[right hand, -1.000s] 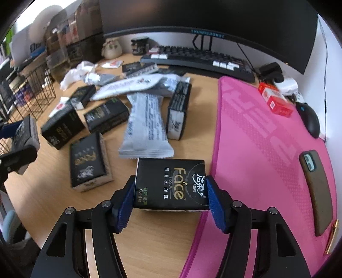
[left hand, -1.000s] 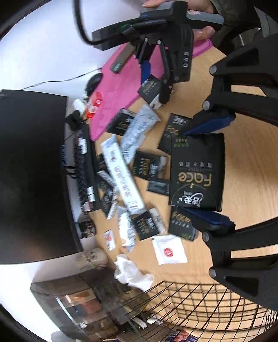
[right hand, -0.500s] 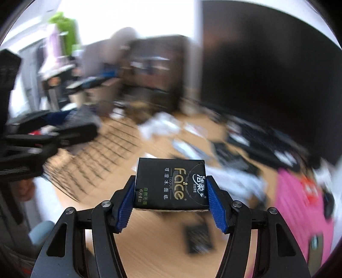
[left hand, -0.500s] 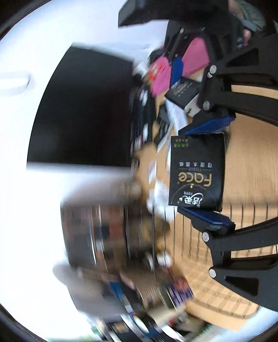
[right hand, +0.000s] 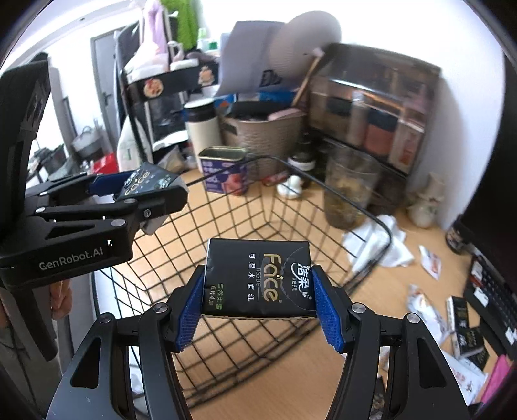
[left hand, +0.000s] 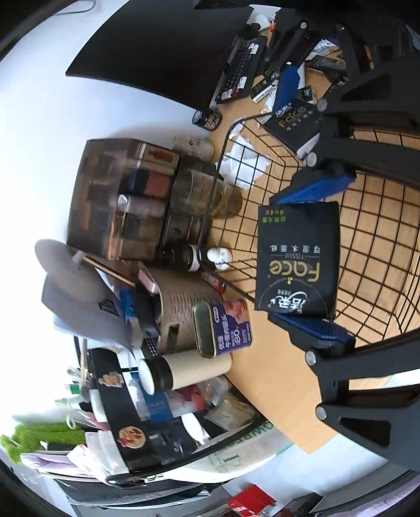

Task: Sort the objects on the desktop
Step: 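Carry the tissue pack over the wire basket and release it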

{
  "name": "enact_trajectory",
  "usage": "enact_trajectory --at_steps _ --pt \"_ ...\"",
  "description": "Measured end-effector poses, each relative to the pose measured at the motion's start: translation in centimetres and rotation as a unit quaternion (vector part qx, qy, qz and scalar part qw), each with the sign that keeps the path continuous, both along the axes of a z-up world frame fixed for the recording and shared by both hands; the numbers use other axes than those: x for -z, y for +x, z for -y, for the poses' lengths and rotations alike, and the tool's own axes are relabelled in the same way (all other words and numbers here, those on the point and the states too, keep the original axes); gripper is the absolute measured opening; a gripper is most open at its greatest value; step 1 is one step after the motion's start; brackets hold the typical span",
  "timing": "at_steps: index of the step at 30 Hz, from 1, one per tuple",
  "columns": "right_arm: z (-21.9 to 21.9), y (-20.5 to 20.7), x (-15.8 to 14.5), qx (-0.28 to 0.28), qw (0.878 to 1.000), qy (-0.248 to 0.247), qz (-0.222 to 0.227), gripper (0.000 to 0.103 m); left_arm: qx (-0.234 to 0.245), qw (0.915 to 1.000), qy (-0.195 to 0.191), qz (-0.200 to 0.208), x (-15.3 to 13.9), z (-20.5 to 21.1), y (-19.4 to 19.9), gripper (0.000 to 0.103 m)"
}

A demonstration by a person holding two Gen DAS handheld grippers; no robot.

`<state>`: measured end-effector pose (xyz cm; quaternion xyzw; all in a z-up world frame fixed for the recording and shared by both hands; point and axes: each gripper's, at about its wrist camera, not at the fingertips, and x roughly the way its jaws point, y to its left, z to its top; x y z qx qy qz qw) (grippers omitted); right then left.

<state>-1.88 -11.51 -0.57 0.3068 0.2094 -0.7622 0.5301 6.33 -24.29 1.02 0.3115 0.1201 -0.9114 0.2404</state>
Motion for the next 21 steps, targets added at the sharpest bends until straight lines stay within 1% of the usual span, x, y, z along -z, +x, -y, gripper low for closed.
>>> enact_trajectory --at_steps 3,5,7,9,11,15,21 --pt "0.8 0.7 0.1 -0.009 1.000 -0.001 -0.003 0.063 -0.008 1.0000 -0.002 0.000 0.2 0.4 0.4 0.069" --pt "1.3 1.0 0.2 -0.014 1.000 -0.002 -0.016 0.063 -0.011 0.9998 -0.017 0.000 0.1 0.1 0.4 0.071" --pt "1.4 1.1 0.2 -0.012 1.000 0.002 -0.027 0.072 -0.016 0.9992 -0.037 0.003 0.1 -0.2 0.3 0.079" --pt "1.2 1.0 0.1 -0.007 1.000 -0.001 -0.031 0.075 -0.012 0.9990 -0.042 -0.001 0.1 -0.6 0.2 0.081" --pt "0.7 0.8 -0.1 -0.004 1.000 -0.003 -0.031 0.076 0.001 0.9992 -0.040 -0.005 0.0 -1.1 -0.1 0.082" --pt "-0.2 0.2 -0.5 0.004 0.999 -0.006 -0.031 0.077 0.014 0.9985 -0.052 -0.005 -0.2 -2.5 -0.5 0.082" --pt "-3.2 -0.4 -1.5 0.018 0.999 -0.017 -0.034 0.077 0.039 0.9971 -0.063 -0.016 -1.2 -5.0 -0.7 0.082"
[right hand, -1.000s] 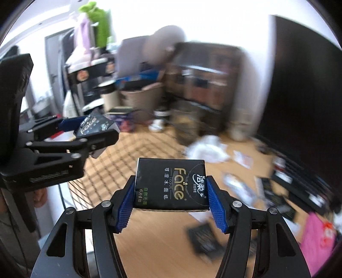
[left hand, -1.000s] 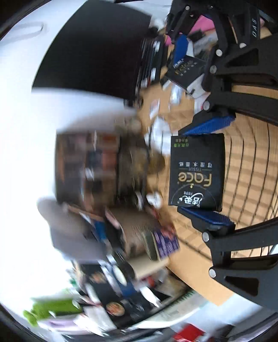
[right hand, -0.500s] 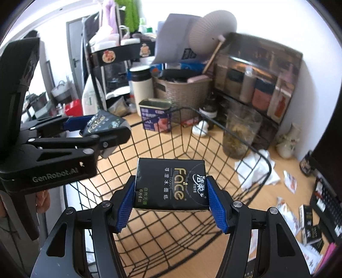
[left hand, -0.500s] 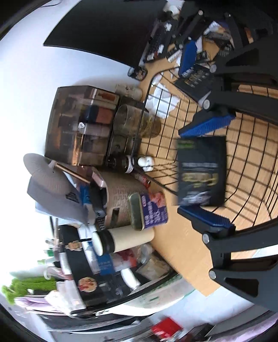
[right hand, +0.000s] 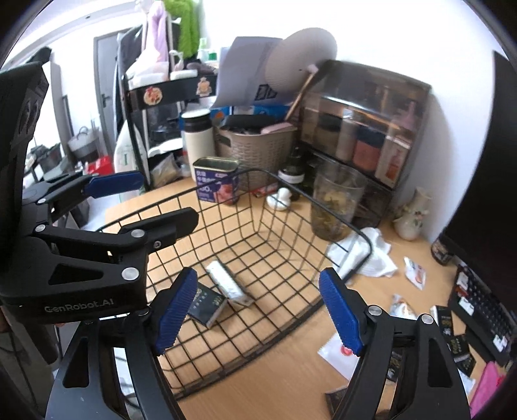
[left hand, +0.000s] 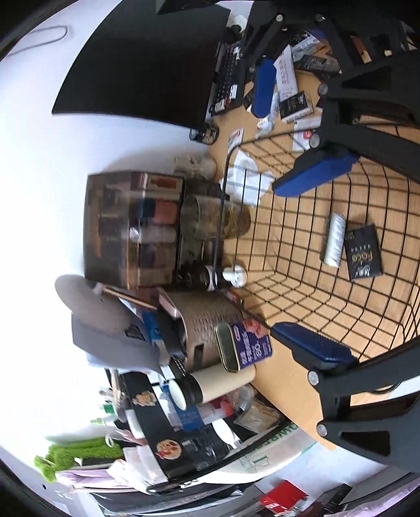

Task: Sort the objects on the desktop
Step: 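Carry the tissue pack over the wire basket and release it, then return the left gripper to the desk toward another tissue pack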

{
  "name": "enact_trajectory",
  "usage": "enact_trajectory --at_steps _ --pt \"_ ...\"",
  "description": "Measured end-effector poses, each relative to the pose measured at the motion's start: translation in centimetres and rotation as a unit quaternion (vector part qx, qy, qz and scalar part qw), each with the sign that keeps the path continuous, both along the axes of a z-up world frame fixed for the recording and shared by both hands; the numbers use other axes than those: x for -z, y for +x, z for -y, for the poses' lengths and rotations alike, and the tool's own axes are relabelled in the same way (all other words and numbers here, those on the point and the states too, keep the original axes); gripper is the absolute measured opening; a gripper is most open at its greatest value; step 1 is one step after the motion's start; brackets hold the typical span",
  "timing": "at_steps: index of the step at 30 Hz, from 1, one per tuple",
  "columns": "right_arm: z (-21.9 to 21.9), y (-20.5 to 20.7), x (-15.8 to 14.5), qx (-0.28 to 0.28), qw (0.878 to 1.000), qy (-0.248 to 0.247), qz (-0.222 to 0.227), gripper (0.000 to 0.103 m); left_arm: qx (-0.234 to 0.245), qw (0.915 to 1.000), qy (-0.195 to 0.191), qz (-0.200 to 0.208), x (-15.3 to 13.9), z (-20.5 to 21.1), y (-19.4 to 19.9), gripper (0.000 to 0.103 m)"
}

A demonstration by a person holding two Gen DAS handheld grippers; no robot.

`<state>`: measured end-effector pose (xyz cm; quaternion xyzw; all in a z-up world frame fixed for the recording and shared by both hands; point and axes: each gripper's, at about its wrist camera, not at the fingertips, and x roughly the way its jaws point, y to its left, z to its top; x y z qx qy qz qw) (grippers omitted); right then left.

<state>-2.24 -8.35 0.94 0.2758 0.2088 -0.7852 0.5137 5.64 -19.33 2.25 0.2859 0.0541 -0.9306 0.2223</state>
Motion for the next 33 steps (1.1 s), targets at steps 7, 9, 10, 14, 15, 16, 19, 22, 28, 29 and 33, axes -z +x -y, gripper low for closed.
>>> enact_trajectory --at_steps 7,9,10,14,15,16,19,22,28,29,33 --pt "-6.9 -0.4 -1.2 0.043 0.999 -0.007 -0.014 0.077 0.066 0.9978 -0.005 0.002 -0.1 -4.8 -1.0 0.082" --pt "-9.1 -0.8 -1.3 0.061 0.998 -0.011 -0.012 0.077 0.085 0.9963 -0.005 0.004 0.0 -6.5 -1.4 0.082" --pt "-10.6 -1.1 -1.2 0.074 0.997 -0.010 -0.011 0.077 0.094 0.9955 -0.004 0.005 0.0 -7.2 -1.6 0.082" --pt "-15.3 -2.3 -0.4 0.113 0.994 0.002 -0.009 0.077 0.151 0.9884 0.002 0.017 0.8 -11.7 -2.8 0.082" --pt "-16.8 -2.8 0.0 0.130 0.991 0.007 -0.007 0.077 0.166 0.9859 0.004 0.024 1.1 -12.8 -3.1 0.082" --pt "-18.0 -3.4 0.3 0.145 0.989 0.010 -0.004 0.077 0.190 0.9812 0.006 0.033 1.6 -14.5 -3.6 0.082" --pt "-22.8 -5.6 2.2 0.200 0.979 0.017 0.024 0.077 0.239 0.9692 0.004 0.060 3.5 -18.4 -5.0 0.082" --pt "-26.0 -6.8 5.1 0.235 0.970 0.042 0.043 0.077 0.268 0.9589 0.000 0.094 6.2 -21.1 -6.8 0.082" --pt "-26.9 -7.2 10.0 0.223 0.968 0.074 0.086 0.077 0.255 0.9556 -0.002 0.147 10.8 -21.8 -9.8 0.082" --pt "-26.9 -7.1 10.5 0.220 0.968 0.075 0.090 0.077 0.254 0.9561 -0.002 0.146 10.8 -21.6 -10.0 0.082" --pt "-25.4 -6.9 11.9 0.198 0.972 0.084 0.093 0.077 0.262 0.9553 0.000 0.137 10.2 -21.4 -10.1 0.082"
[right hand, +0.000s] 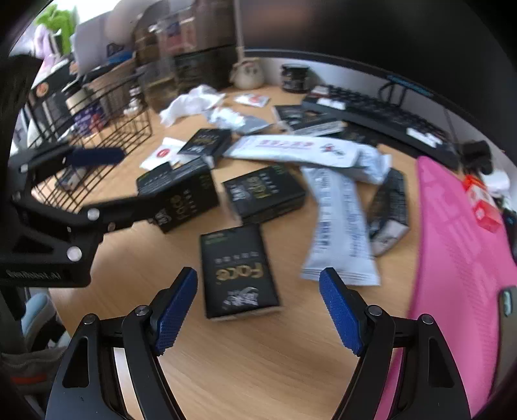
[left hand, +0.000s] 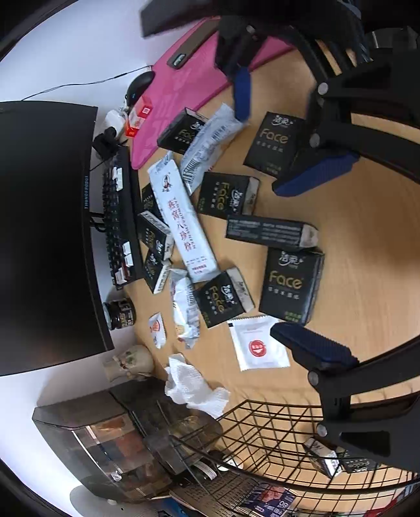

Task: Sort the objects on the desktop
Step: 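Return the left gripper to the desk toward another tissue pack, then grasp a black Face tissue pack with the right gripper while the left grasps a slim black box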

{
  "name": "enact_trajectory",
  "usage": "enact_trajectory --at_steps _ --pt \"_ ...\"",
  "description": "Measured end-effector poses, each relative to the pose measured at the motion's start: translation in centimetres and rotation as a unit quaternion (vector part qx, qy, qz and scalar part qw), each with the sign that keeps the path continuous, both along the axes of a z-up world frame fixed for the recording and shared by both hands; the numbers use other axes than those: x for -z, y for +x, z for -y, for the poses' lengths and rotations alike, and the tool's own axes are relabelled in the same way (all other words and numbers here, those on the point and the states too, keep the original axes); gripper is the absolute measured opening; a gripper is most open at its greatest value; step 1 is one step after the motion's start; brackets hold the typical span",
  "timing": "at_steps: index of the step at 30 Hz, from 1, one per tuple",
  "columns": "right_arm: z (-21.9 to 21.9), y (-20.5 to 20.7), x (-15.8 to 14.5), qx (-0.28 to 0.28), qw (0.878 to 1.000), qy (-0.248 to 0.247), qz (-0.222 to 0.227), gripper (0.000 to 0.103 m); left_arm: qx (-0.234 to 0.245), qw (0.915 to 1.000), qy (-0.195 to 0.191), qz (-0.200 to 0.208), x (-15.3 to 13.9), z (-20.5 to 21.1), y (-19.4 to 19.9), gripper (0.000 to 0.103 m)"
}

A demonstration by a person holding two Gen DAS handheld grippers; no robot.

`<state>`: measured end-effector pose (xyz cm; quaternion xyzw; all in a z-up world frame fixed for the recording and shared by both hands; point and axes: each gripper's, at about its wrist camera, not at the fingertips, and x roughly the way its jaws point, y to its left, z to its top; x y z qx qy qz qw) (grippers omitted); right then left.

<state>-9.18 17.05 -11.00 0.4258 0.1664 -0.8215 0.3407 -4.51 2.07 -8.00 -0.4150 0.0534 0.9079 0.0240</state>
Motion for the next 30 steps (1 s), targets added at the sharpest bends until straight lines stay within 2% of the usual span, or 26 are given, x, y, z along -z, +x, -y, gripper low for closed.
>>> enact_trajectory --at_steps 5,6,7,8,13,18,20,22,26,27,30 --pt "1.3 -0.5 1.2 -0.007 1.000 0.012 0.004 0.077 0.002 1.0000 0.002 0.006 0.7 0.4 -0.5 0.082" --pt "1.4 -0.5 1.3 -0.006 1.000 0.017 -0.001 0.073 0.005 1.0000 0.004 0.006 0.7 0.4 -0.5 0.082" --pt "1.3 -0.6 1.2 -0.003 1.000 0.021 -0.008 0.056 0.007 0.9999 0.006 0.005 0.8 0.3 -0.6 0.082" --pt "1.1 -0.7 1.0 -0.001 1.000 0.020 -0.007 0.046 0.012 0.9999 0.011 0.004 0.8 0.2 -0.6 0.082" --pt "-0.3 -1.7 0.8 0.019 1.000 0.013 0.011 0.047 0.036 0.9993 0.010 0.005 1.1 -0.9 -1.0 0.082" --pt "-1.0 -1.5 0.4 0.022 1.000 0.005 0.012 0.047 0.041 0.9991 0.008 0.009 1.5 -1.5 -1.7 0.082" --pt "-1.2 -1.3 0.2 0.021 1.000 0.000 0.012 0.047 0.035 0.9992 0.006 0.016 1.9 -1.4 -2.0 0.073" --pt "-1.5 -1.2 0.1 0.023 1.000 -0.004 0.011 0.047 0.032 0.9991 -0.002 0.028 2.4 -1.5 -2.4 0.048" --pt "-1.8 -1.1 -0.1 0.027 1.000 -0.007 0.010 0.047 0.031 0.9988 -0.019 0.032 3.0 -1.6 -2.7 0.030" --pt "-1.9 -1.1 -0.2 0.028 1.000 -0.008 0.010 0.047 0.035 0.9987 -0.013 0.034 2.9 -1.6 -2.7 0.022" --pt "-2.0 -1.0 -0.4 0.030 0.999 -0.010 0.007 0.047 0.040 0.9983 0.004 0.041 2.7 -1.4 -2.7 0.020"
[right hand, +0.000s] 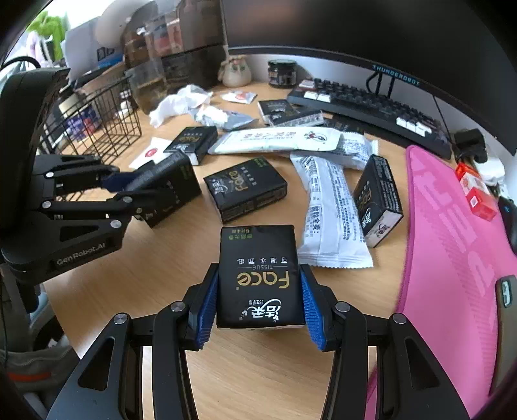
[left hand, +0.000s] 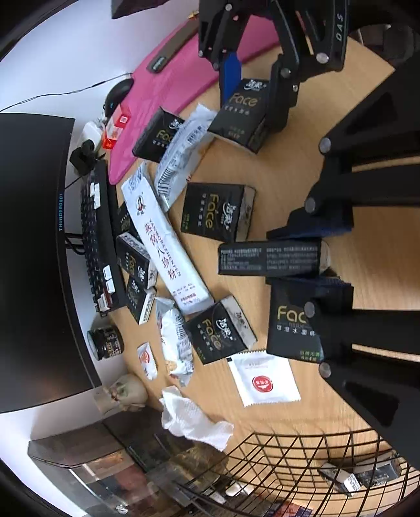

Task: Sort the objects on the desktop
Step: 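Grasp a black Face tissue pack with the right gripper while the left grasps a slim black box, then carry both packs over the wire basket and open both grippers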

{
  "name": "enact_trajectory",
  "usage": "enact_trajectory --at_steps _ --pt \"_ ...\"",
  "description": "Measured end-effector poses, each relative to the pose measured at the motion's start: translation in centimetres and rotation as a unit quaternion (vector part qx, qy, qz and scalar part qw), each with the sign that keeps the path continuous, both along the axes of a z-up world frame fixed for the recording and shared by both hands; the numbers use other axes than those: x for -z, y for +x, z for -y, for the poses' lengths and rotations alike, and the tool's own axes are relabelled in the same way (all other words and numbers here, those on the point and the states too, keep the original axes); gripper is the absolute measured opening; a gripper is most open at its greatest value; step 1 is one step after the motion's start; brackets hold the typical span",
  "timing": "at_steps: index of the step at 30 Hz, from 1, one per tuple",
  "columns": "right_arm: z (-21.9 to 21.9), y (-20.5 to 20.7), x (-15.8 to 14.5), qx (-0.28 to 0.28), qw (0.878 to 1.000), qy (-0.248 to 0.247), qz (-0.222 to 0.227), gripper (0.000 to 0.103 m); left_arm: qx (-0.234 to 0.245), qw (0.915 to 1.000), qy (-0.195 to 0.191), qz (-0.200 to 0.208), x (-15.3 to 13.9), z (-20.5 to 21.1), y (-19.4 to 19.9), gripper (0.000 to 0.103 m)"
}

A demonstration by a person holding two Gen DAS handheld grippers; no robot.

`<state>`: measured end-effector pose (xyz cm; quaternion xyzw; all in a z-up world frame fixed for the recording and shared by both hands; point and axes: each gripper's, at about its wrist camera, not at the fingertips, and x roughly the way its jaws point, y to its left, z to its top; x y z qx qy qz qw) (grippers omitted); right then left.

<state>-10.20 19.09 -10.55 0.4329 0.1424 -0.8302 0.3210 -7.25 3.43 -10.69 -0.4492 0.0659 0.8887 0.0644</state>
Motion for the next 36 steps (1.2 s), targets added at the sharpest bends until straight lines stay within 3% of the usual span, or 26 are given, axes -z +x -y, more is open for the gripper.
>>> enact_trajectory --at_steps 4,11,18,22,28,32,36 --pt "0.0 0.2 -0.7 0.000 1.000 -0.005 -0.006 0.047 -0.004 1.0000 0.006 -0.005 -0.7 0.3 0.3 0.020" --pt "0.8 0.9 -3.2 -0.008 0.999 -0.024 -0.028 0.047 -0.014 0.9980 0.013 -0.060 -5.3 1.2 2.9 0.020" --pt "5.8 2.6 -6.9 -0.067 0.995 -0.049 -0.061 0.047 -0.072 0.9904 0.014 -0.117 -10.2 6.0 6.8 0.020" --pt "11.3 4.1 -9.6 -0.126 0.986 -0.074 -0.081 0.047 -0.144 0.9791 0.007 -0.143 -12.3 11.2 9.4 0.020" --pt "20.5 7.2 -11.5 -0.217 0.968 -0.100 -0.083 0.047 -0.248 0.9583 -0.003 -0.141 -12.3 18.7 12.8 0.020" --pt "25.3 9.3 -11.3 -0.256 0.959 -0.103 -0.070 0.047 -0.293 0.9468 -0.005 -0.134 -11.3 22.1 14.3 0.020" --pt "27.7 10.5 -10.5 -0.273 0.955 -0.098 -0.065 0.047 -0.311 0.9418 0.002 -0.129 -10.9 23.8 15.7 0.020"
